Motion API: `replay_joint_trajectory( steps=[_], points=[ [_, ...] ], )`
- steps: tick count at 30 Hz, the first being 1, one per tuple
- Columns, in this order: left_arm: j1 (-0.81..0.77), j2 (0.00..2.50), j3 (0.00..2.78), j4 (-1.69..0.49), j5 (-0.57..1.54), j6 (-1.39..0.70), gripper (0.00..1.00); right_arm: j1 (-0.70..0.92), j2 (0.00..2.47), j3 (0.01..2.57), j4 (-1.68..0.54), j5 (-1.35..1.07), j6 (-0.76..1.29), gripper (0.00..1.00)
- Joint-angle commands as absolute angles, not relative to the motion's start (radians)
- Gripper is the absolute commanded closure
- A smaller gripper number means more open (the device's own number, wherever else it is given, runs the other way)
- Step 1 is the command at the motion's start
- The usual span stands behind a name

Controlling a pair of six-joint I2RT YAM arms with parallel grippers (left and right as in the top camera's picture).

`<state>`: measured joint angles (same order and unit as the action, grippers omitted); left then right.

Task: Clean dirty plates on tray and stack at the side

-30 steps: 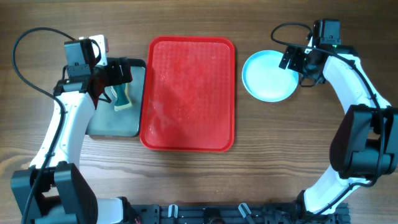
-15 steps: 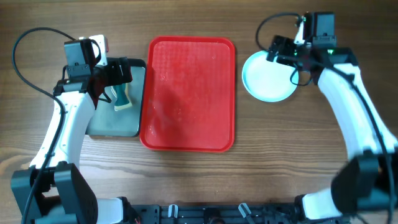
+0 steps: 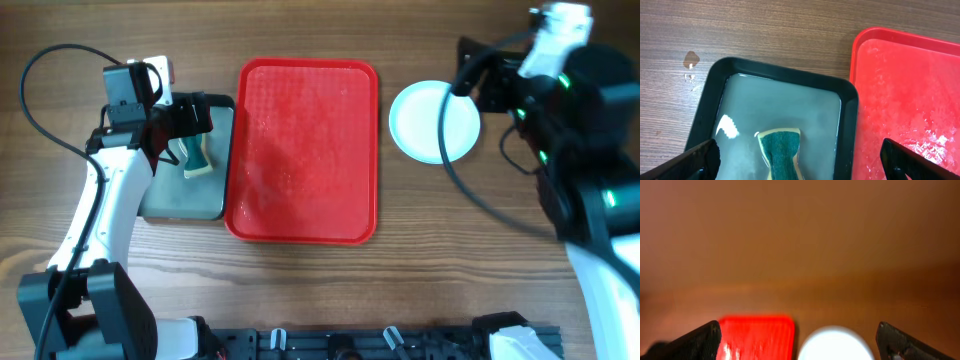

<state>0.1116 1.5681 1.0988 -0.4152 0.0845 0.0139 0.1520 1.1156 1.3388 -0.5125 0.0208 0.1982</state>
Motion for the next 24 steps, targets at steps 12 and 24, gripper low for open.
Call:
replay_joint_trajectory(
  steps=[12,24],
  points=[
    [0.114,1.571,1.105,-0.415,0.100,0.015,0.00,0.012,0.296,0.500,-0.014,-0.001,0.160,0.00],
    [0.114,1.571,1.105,-0.415,0.100,0.015,0.00,-0.017,0.068,0.112,0.356,-0.053,0.183,0.00]
  ],
)
